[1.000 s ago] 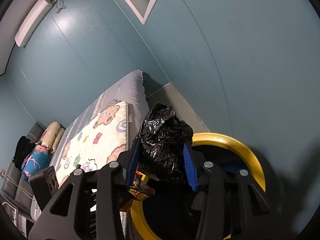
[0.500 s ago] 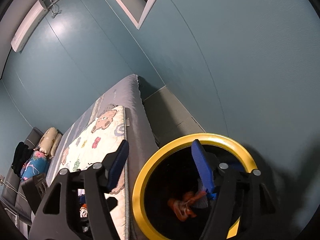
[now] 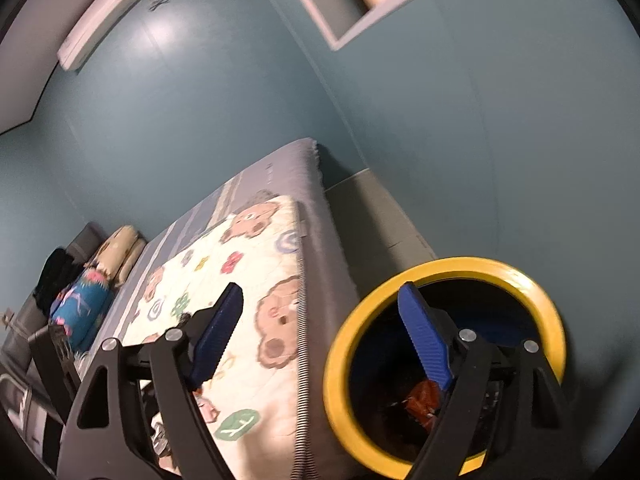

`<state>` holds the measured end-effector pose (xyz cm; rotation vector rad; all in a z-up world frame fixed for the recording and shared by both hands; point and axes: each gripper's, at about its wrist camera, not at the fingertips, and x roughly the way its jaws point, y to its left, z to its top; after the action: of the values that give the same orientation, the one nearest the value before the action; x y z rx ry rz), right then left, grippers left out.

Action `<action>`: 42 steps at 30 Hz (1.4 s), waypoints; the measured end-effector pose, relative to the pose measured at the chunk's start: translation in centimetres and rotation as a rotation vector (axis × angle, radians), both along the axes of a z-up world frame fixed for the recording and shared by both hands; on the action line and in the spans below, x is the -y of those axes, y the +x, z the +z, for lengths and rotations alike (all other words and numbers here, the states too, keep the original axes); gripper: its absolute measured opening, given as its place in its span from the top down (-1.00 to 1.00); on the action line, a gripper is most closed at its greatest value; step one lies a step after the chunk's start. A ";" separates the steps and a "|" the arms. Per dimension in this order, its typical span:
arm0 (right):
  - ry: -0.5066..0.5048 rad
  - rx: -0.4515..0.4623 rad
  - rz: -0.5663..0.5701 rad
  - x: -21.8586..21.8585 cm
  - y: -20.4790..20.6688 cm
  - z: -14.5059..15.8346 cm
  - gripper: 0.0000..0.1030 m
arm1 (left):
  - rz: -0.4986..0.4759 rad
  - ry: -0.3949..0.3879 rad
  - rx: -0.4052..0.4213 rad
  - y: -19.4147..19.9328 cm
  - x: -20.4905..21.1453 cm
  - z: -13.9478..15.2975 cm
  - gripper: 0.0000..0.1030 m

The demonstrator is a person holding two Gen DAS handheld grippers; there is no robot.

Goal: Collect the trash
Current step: 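Move both tools back over the bed toward the remaining trash, then grasp the white tissue bundle with the left tool while the right tool grasps the pink and grey masks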

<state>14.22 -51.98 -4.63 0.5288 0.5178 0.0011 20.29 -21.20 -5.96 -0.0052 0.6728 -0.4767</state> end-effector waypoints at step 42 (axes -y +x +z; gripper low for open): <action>-0.208 -0.127 0.533 -25.9 7.4 -3.8 -0.51 | 0.473 0.128 -0.094 3.4 -24.8 -5.5 -0.84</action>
<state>21.57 -26.05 -8.40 0.1763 0.7616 0.4199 23.70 3.60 -11.43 -0.0652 0.7662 0.0224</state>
